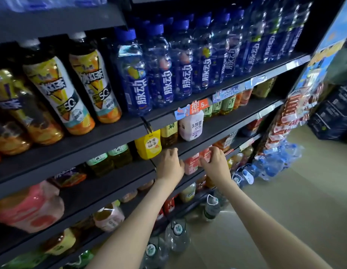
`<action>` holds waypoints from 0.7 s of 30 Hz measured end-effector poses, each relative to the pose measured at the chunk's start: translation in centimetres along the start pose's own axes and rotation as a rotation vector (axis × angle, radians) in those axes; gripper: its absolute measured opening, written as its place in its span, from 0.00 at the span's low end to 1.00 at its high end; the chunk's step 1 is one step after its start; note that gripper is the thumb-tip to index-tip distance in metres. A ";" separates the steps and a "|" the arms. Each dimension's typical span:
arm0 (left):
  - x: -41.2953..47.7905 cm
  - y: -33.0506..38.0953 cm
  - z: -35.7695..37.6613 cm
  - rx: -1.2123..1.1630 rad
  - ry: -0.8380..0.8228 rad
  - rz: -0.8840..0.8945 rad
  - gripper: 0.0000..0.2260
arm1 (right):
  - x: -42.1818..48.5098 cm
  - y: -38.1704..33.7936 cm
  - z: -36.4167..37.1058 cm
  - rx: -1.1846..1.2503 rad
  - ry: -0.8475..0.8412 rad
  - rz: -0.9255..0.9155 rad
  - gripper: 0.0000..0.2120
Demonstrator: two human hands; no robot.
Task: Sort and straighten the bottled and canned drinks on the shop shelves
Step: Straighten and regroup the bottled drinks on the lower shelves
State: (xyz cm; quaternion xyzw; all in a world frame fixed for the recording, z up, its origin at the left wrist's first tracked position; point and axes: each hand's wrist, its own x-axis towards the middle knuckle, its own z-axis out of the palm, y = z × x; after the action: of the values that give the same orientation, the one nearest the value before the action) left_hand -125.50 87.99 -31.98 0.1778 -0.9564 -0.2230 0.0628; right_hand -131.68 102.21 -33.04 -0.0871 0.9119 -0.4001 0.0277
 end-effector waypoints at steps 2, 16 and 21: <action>1.3 1.1 1.4 0.012 0.003 -0.029 0.19 | 2.2 1.2 -0.5 0.007 -0.029 -0.006 0.23; 6.3 10.0 7.3 -0.096 0.210 -0.460 0.30 | 15.3 8.7 -3.2 0.125 -0.369 -0.228 0.37; 10.1 8.8 9.3 -0.380 0.364 -0.414 0.37 | 19.2 7.7 -0.3 0.340 -0.499 -0.346 0.45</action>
State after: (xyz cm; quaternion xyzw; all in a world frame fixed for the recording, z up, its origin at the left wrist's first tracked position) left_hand -139.46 95.41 -35.88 0.3901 -0.8145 -0.3699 0.2181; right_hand -151.62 104.08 -38.11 -0.3296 0.7692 -0.5114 0.1955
